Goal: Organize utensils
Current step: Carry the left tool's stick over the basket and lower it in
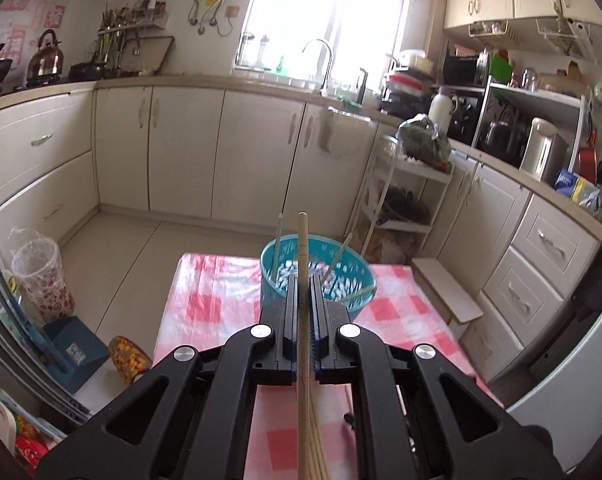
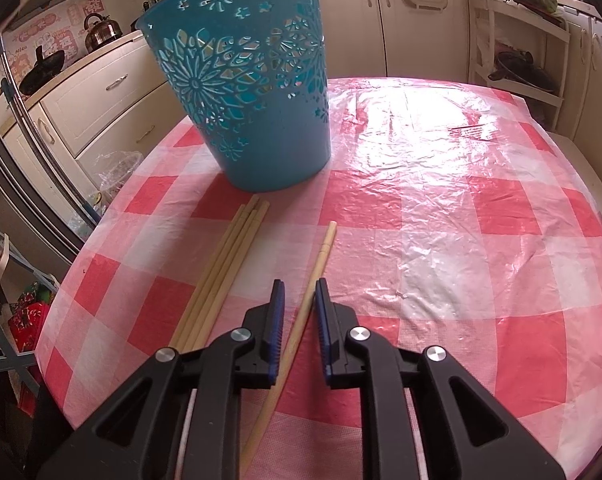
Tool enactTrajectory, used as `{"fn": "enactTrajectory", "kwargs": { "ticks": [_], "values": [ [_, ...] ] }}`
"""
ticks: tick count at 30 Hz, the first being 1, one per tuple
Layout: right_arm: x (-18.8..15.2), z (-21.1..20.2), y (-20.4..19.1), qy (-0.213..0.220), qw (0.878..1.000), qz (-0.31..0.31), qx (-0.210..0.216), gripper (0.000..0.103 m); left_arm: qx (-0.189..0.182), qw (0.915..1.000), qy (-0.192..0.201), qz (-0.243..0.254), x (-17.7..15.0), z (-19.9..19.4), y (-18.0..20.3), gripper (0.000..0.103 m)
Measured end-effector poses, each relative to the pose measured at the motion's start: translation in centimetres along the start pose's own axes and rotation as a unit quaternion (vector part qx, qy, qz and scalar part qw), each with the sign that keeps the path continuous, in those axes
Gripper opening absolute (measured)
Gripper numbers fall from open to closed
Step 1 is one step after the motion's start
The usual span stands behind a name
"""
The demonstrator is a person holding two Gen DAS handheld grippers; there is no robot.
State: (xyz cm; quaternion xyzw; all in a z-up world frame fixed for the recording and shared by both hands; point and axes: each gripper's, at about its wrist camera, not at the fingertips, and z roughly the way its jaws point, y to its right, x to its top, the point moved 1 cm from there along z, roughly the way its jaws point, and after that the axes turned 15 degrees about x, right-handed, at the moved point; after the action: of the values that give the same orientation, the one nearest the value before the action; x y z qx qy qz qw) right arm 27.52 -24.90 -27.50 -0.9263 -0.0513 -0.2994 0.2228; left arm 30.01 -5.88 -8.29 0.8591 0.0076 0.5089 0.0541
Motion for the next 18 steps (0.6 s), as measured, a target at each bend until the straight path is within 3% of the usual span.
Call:
{"fn": "enactTrajectory", "kwargs": {
  "ticks": [4,10,18],
  "values": [
    [0.1,0.0,0.0,0.002,1.0,0.005,0.004,0.016,-0.002,0.9989,0.045,-0.008,4.0,1.0,1.5,0.005],
    [0.0,-0.1,0.4,0.005,1.0,0.015,0.015,0.016,0.006,0.996,0.08,-0.041,7.8,4.9,2.9,0.005],
    [0.1,-0.3,1.1,0.01,0.999,0.033,0.034,0.016,0.039,0.9928,0.092,-0.067,8.3,11.3,4.3,0.005]
  ]
}}
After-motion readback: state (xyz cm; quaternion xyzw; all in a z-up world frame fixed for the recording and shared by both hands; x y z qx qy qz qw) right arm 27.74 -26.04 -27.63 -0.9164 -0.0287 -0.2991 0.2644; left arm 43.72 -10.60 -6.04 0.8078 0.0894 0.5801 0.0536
